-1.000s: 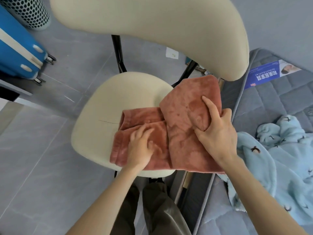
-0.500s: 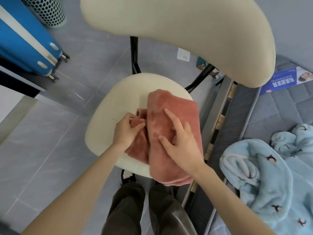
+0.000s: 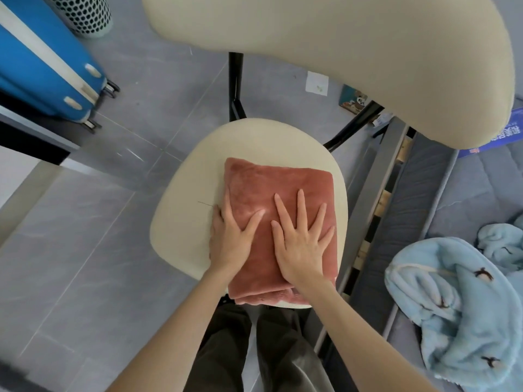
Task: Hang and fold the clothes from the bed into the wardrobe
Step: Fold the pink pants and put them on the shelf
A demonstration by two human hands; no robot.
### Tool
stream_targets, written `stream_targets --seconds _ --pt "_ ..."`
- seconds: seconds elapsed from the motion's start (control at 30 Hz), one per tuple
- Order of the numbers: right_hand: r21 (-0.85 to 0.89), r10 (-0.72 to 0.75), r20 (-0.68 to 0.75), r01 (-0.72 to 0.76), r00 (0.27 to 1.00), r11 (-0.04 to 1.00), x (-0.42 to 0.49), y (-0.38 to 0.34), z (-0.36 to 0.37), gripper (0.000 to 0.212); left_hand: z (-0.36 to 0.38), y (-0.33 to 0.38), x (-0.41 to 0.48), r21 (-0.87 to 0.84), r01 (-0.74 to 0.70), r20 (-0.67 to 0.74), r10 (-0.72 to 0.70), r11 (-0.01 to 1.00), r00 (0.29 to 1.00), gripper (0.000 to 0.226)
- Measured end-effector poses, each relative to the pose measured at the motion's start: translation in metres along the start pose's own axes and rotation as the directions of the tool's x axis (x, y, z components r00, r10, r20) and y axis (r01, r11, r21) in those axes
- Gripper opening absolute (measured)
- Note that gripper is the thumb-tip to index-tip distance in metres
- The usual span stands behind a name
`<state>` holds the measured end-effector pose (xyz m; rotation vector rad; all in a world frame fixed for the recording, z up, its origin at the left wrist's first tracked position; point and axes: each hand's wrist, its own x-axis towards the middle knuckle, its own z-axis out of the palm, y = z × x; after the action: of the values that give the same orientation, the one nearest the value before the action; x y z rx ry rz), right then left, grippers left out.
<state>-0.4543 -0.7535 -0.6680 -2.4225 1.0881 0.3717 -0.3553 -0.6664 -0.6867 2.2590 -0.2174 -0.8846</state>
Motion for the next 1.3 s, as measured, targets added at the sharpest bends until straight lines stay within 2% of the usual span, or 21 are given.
stream_targets --seconds 0.07,0.13,0.23,0.3,0.4,0.47,0.63,0.73,0.93,1.17,1.3 --pt "-0.062 -0.013 0.006 0.014 1.0 0.998 0.006 -0.002 0.008 0.051 0.0 -0.011 0.008 0.049 -0.003 -0.029 0.005 0.999 1.0 0.086" --pt "-0.067 -0.052 0.006 0.052 0.999 0.996 0.01 0.0 0.007 0.051 0.0 -0.016 0.013 -0.025 -0.013 -0.01 0.012 1.0 1.0 0.085" --pt "0.027 -0.071 -0.074 0.073 0.995 0.997 0.009 0.016 -0.008 0.051 -0.003 -0.018 0.013 -0.086 0.01 0.032 -0.007 0.996 0.999 0.086" --pt "0.168 0.011 -0.131 0.011 0.991 0.986 0.006 0.029 -0.017 0.054 -0.006 -0.017 0.011 -0.16 0.024 0.058 -0.015 0.987 0.998 0.086" --pt "0.367 0.164 -0.038 -0.139 0.986 0.92 0.008 0.043 -0.019 0.065 -0.008 -0.016 0.011 -0.185 0.01 0.045 -0.002 0.983 0.999 0.085" --pt "0.468 0.203 -0.004 -0.177 0.979 0.866 0.01 0.046 -0.012 0.072 -0.008 -0.015 0.013 -0.184 0.01 0.036 -0.003 0.983 0.999 0.085" --pt "0.538 0.243 -0.029 -0.19 0.97 0.821 0.018 0.054 0.001 0.08 -0.006 -0.023 0.021 -0.224 0.037 0.048 -0.026 0.974 0.998 0.086" --pt "0.517 0.238 -0.035 -0.186 0.971 0.835 0.023 0.059 0.001 0.08 -0.004 -0.022 0.024 -0.286 0.075 0.08 -0.054 0.955 0.995 0.091" --pt "0.498 0.095 -0.116 -0.025 0.989 0.867 0.012 0.057 -0.027 0.079 -0.006 -0.024 -0.005 -0.42 0.103 0.039 -0.096 0.902 0.995 0.085" --pt "0.476 -0.155 -0.112 0.19 0.982 0.859 -0.027 0.016 -0.091 0.079 -0.052 -0.005 -0.088 -0.579 0.03 -0.171 -0.158 0.815 0.972 0.083" --pt "0.455 -0.338 -0.118 0.354 0.934 0.817 -0.058 -0.025 -0.125 0.079 -0.094 0.006 -0.142 -0.634 -0.026 -0.317 -0.23 0.772 0.92 0.081"
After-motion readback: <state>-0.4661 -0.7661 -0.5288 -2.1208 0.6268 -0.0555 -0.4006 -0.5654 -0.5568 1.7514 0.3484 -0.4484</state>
